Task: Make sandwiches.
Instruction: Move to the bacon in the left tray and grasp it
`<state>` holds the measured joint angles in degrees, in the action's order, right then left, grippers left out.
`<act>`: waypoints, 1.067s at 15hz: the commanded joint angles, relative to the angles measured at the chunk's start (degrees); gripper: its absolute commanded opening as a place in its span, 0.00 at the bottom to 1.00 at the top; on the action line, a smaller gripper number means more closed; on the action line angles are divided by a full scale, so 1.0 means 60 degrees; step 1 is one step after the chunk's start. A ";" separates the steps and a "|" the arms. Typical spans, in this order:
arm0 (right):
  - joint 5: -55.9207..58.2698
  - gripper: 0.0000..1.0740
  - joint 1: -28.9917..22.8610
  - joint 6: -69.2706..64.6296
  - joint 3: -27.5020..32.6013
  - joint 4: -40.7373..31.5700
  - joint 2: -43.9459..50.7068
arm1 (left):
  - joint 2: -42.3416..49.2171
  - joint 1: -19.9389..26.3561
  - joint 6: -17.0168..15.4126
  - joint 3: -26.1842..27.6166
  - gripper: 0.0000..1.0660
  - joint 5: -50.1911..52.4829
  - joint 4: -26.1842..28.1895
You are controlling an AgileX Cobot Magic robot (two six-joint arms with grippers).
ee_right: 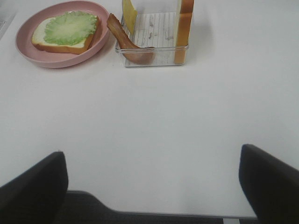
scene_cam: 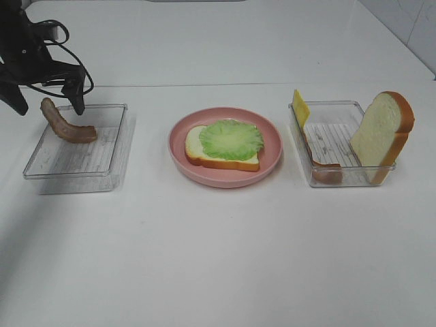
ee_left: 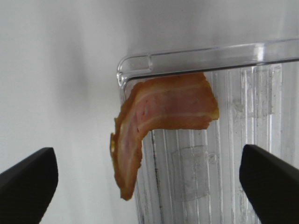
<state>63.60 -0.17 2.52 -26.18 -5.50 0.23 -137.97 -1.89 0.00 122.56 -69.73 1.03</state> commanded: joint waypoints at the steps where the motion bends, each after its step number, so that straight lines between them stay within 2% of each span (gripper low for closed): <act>1: -0.0067 0.90 0.0019 0.0029 0.0038 -0.0019 0.0277 | -0.0038 0.0038 0.0000 0.0038 0.88 -0.0010 -0.0019; 3: -0.0067 0.90 0.0019 0.0029 0.0038 -0.0019 0.0277 | -0.0057 0.0038 0.0000 0.0038 0.79 0.0067 -0.0029; 6: -0.0067 0.90 0.0019 0.0029 0.0038 -0.0019 0.0277 | -0.0181 0.0038 0.0000 0.0038 0.72 0.0095 -0.0086; 10: -0.0067 0.90 0.0019 0.0029 0.0038 -0.0019 0.0277 | -0.0220 0.0038 0.0000 0.0038 0.57 0.0382 -0.0105; 14: -0.0067 0.90 0.0019 0.0029 0.0038 -0.0019 0.0277 | -0.0220 0.0038 0.0306 0.0038 0.38 0.0525 -0.0115; 16: -0.0067 0.90 0.0019 0.0029 0.0038 -0.0019 0.0277 | -0.0220 0.0038 0.0420 0.0038 0.24 0.0525 -0.0115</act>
<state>63.60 -0.17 2.52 -26.18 -5.50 0.23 -139.23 -1.89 2.29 122.73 -67.04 0.00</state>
